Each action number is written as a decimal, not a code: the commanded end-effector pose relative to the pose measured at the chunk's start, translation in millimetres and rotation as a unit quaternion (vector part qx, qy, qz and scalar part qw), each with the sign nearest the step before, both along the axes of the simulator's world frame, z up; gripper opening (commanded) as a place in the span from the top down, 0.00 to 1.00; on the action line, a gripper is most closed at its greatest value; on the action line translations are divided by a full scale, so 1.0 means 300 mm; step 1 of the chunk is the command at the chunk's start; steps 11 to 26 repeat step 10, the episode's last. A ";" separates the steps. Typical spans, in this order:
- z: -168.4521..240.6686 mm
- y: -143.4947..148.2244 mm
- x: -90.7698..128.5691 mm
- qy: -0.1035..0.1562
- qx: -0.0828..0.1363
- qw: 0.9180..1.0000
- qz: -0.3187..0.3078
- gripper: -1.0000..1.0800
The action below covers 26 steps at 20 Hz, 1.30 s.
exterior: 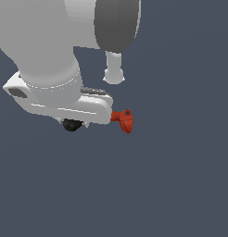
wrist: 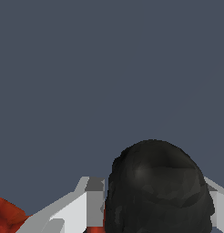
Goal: Pick up the object and move it to a goal position.
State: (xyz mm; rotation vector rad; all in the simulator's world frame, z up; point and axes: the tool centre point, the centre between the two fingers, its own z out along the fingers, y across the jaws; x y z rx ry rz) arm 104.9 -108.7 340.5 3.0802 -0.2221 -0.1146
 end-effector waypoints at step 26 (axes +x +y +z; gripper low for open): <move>0.104 0.010 -0.002 -0.005 0.000 1.000 0.000 1.00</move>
